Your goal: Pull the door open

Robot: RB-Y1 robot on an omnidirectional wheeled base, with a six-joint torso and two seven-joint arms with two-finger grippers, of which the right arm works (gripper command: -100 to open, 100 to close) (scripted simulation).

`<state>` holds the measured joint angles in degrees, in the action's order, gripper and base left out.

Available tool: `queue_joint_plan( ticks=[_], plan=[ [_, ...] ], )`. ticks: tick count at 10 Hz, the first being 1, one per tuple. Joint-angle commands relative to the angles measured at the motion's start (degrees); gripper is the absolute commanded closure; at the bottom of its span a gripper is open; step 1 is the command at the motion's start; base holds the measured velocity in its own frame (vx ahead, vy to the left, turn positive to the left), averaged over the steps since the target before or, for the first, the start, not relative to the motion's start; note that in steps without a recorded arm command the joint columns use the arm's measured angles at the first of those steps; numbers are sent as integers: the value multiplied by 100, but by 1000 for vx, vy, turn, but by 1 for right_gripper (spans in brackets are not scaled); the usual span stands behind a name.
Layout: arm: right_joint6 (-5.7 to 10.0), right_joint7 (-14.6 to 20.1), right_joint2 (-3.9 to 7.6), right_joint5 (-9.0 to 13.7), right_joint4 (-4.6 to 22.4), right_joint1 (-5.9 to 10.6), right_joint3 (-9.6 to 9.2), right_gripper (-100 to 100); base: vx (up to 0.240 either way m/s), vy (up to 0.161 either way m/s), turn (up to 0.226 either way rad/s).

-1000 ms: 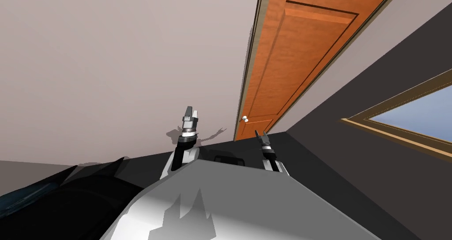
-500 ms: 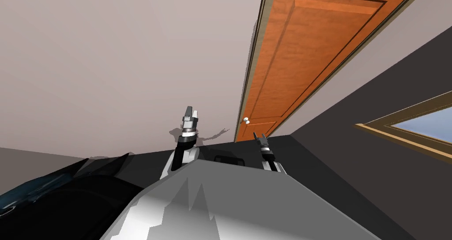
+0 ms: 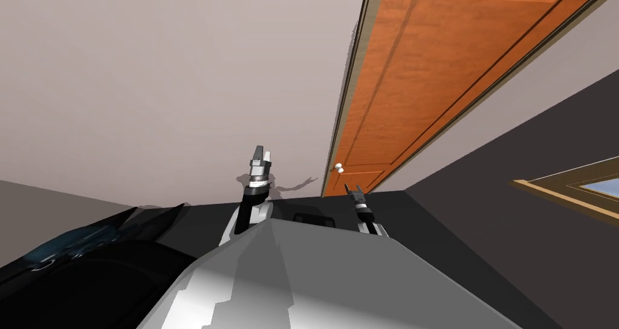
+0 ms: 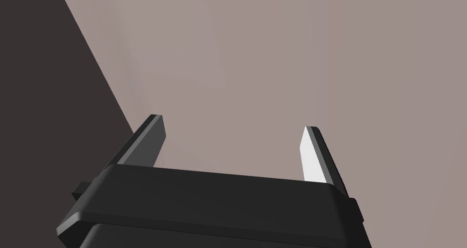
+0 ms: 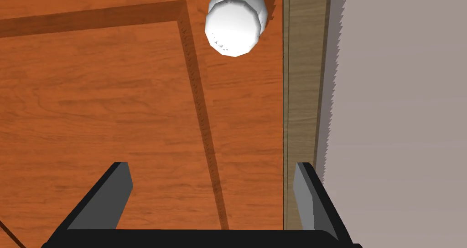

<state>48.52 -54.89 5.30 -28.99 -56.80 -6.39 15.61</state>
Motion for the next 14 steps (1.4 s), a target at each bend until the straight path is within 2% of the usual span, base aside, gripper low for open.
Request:
queue_joint_plan(
  ticks=[1, 4, 6, 7, 8, 9, 14],
  plan=[
    [47, -172, -5, -84, 196, 64, 27, -100, 52, -54, 102],
    [149, -482, -14, -235, 587, 187, 86, -100, 54, -43, 101],
    [190, -605, -19, -295, 742, 236, 109, -100, 52, -46, 64],
    [170, -544, -17, -274, 664, 202, 98, -100, 19, -20, 11],
    [275, -537, 87, -207, 792, 186, 193, -100, 106, 77, 156],
    [310, -527, 125, -181, 833, 178, 228, -100, 154, 141, 136],
    [751, -408, 595, 140, 1340, 79, 653, -100, 203, 89, 174]
  ],
)
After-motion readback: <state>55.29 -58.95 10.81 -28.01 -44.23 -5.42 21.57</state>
